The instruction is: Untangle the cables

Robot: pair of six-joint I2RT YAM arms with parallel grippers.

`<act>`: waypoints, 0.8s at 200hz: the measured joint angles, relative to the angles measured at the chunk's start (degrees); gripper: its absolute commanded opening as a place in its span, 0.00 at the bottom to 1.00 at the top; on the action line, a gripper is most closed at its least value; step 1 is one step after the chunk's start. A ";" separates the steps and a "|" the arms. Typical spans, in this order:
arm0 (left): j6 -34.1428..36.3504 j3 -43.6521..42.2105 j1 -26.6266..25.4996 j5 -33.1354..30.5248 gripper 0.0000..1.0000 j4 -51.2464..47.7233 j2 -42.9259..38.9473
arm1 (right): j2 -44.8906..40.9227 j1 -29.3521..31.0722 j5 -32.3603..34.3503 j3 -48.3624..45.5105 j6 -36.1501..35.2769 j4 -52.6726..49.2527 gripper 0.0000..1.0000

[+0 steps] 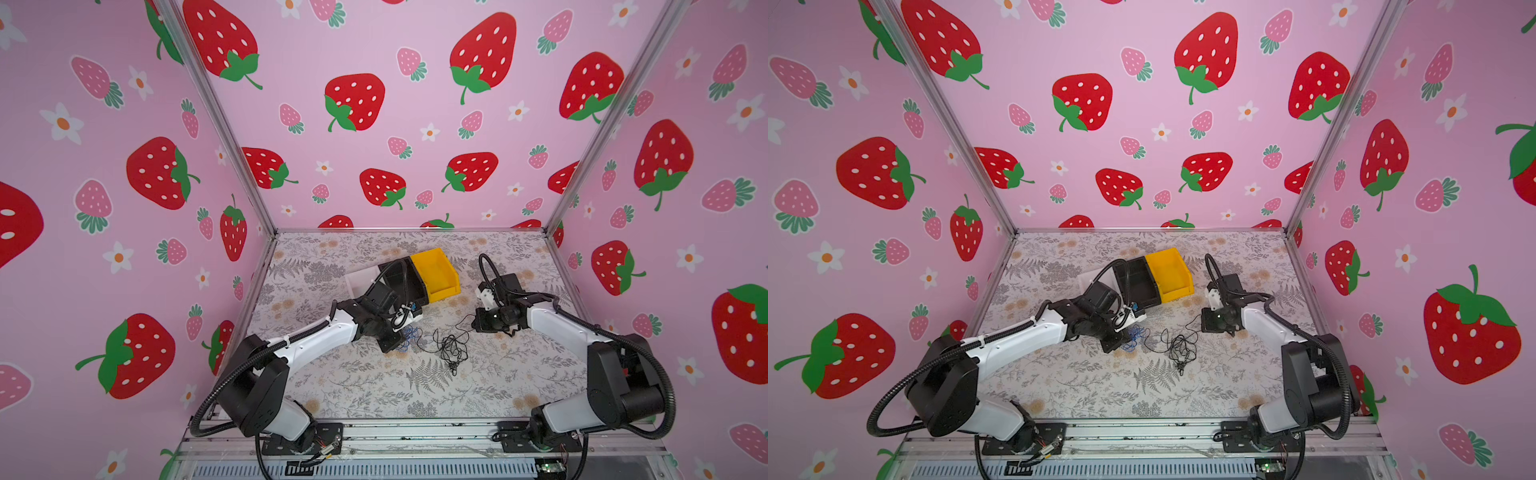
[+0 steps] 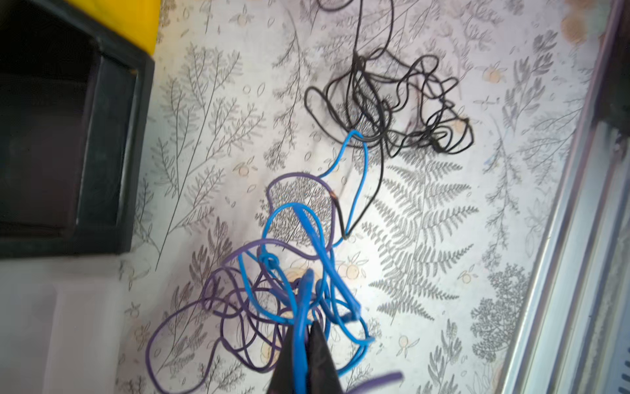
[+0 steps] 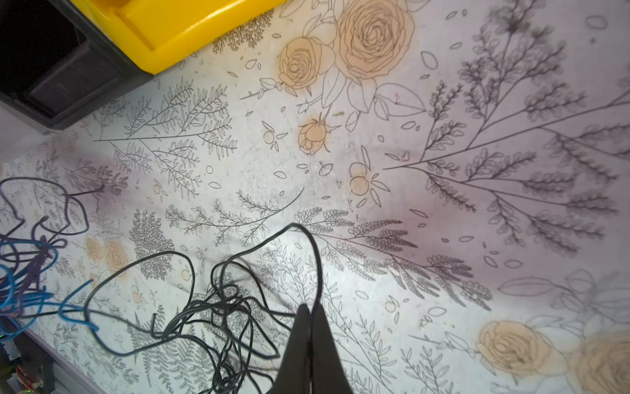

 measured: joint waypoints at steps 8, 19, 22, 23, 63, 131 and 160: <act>-0.11 -0.94 0.04 -0.66 0.00 -0.37 -0.72 | -0.11 0.00 0.04 0.02 0.00 0.15 0.00; -0.37 -1.75 0.07 -1.75 0.00 -0.79 -1.01 | -0.46 0.00 0.35 0.09 0.00 0.20 0.00; -0.46 -1.86 0.07 -2.12 0.00 -0.96 -1.01 | -0.61 0.00 0.52 0.13 0.00 0.20 0.00; -0.48 -1.90 0.07 -2.19 0.00 -0.98 -1.01 | -0.66 0.00 0.57 0.13 0.00 0.20 0.00; -2.43 -3.58 1.84 -5.31 0.00 -1.09 -1.14 | -2.34 -0.79 4.76 2.80 -0.24 -0.59 0.00; -4.26 -5.53 5.20 -8.81 0.00 -1.27 -4.92 | -2.36 -2.62 9.09 3.56 -1.60 -1.40 0.00; -4.48 -5.53 6.10 -10.91 0.00 -1.44 -4.31 | -1.95 -3.72 11.56 3.69 -2.14 -1.99 0.00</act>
